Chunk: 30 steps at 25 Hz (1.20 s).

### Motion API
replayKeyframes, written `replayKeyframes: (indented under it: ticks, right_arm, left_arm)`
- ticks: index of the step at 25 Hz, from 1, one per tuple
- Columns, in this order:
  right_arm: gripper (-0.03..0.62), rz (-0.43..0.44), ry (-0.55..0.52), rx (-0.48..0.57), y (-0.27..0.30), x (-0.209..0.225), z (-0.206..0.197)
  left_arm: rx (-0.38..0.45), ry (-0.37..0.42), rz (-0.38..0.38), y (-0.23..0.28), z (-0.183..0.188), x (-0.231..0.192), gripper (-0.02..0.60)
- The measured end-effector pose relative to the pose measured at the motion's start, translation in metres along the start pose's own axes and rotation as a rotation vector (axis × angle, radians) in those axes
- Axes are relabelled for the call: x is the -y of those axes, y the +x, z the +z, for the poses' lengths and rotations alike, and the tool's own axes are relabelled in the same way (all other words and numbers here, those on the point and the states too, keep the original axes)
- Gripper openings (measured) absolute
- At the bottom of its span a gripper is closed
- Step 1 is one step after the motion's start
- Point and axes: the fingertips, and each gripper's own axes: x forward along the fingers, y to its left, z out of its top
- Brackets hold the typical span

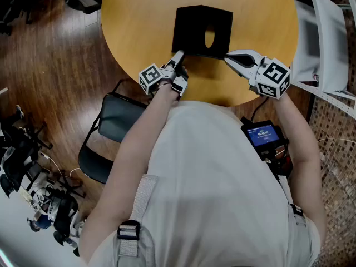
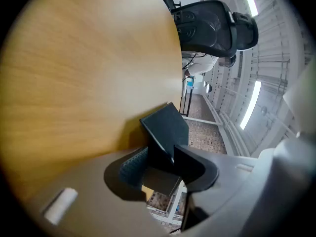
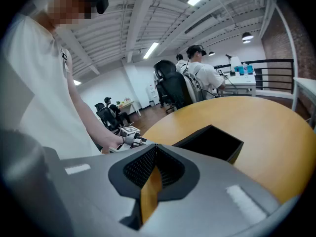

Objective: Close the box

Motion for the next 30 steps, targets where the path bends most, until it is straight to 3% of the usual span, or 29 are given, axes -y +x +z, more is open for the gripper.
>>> replayKeyframes:
  ticks: [6, 13, 15, 18, 23, 25, 27, 30]
  right_arm:
    - [0.000, 0.067, -0.053, -0.097, 0.042, -0.011, 0.001]
    - [0.002, 0.156, -0.126, -0.252, 0.082, -0.037, -0.002]
    - [0.002, 0.171, -0.140, -0.267, 0.090, -0.044, -0.006]
    - [0.002, 0.200, -0.136, -0.250, 0.099, -0.040, -0.017]
    - [0.002, 0.188, -0.128, -0.228, 0.092, -0.042, -0.010]
    - [0.002, 0.181, -0.118, -0.197, 0.088, -0.043, -0.002]
    - [0.002, 0.170, -0.109, -0.160, 0.082, -0.041, 0.000]
    - [0.002, 0.140, -0.101, -0.111, 0.063, -0.039, -0.007]
  left_arm:
    - [-0.008, 0.007, -0.060, 0.007, 0.014, 0.014, 0.169]
    - [-0.014, -0.050, -0.137, 0.004, 0.008, 0.027, 0.164]
    - [-0.020, -0.032, -0.152, 0.002, 0.003, 0.028, 0.112]
    - [-0.003, 0.029, -0.150, 0.006, 0.004, 0.022, 0.087]
    - [0.015, 0.213, -0.118, -0.008, 0.008, 0.057, 0.052]
    - [-0.003, 0.335, -0.117, -0.015, 0.008, 0.081, 0.032]
    - [-0.036, 0.524, -0.088, -0.018, 0.001, 0.099, 0.018]
    - [-0.080, 0.880, 0.023, -0.017, -0.022, 0.117, 0.018]
